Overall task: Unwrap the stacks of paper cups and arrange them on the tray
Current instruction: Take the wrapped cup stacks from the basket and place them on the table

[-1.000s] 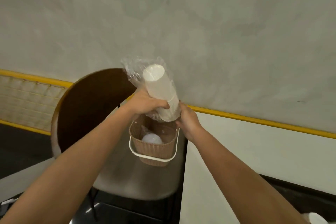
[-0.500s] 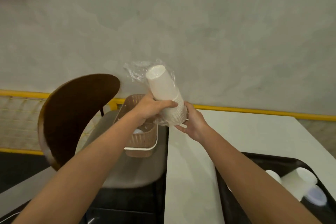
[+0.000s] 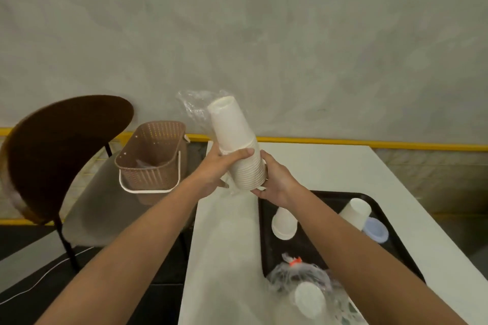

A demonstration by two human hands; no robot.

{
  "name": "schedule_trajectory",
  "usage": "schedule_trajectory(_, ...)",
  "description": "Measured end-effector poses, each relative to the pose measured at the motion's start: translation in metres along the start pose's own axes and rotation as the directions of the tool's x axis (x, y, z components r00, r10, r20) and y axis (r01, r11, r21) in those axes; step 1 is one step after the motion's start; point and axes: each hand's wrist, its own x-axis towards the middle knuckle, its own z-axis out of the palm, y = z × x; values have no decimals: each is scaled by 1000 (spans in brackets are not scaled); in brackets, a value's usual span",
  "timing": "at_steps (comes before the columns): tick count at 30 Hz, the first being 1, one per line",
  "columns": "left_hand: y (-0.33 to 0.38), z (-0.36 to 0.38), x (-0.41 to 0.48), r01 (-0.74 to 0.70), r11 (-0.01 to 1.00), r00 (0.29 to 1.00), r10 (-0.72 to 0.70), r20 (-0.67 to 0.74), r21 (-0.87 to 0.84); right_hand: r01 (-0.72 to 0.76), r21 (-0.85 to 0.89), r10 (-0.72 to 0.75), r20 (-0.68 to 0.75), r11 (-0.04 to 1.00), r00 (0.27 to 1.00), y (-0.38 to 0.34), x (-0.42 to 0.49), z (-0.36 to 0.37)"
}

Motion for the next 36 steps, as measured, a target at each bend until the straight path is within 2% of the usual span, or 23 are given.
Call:
schedule_trajectory(4,-12,38,-22,-6,996,1000,8,21,-89,-26,28,25,56,999,998,5,-26,-31)
schedule_trajectory(7,-25,58,-34,-36,996,999,34,-28,-81,-25,-3,26,103,1000,994,13,-39,-49)
schedule_trajectory(12,-43,76,-60,-90,991,989,77,-126,-101,11,-267,19,111,964,994,30,-62,-67)
schedule_trajectory(15,-54,78,-74,-105,992,984,93,-149,-74,83,-512,-49,80,855,996,40,-73,-72)
schedule_trajectory(17,-63,76,-83,-102,992,983,89,-163,-74,162,-662,-136,91,732,987,49,-80,-76)
schedule_trajectory(19,-73,73,-91,-93,993,983,79,-169,-73,246,-738,-232,124,628,965,59,-87,-82)
schedule_trajectory(20,-77,71,-96,-90,993,982,76,-174,-76,274,-740,-272,128,614,954,64,-92,-84)
schedule_trajectory(24,-94,64,-116,-78,993,969,55,-241,-88,303,-699,-354,75,648,932,98,-104,-93)
schedule_trajectory(31,-135,54,-138,-20,999,968,10,-251,-36,318,-737,-532,-66,596,844,168,-118,-105)
schedule_trajectory(36,-161,51,-144,33,999,966,-23,-257,35,250,-583,-410,-160,773,898,193,-122,-105)
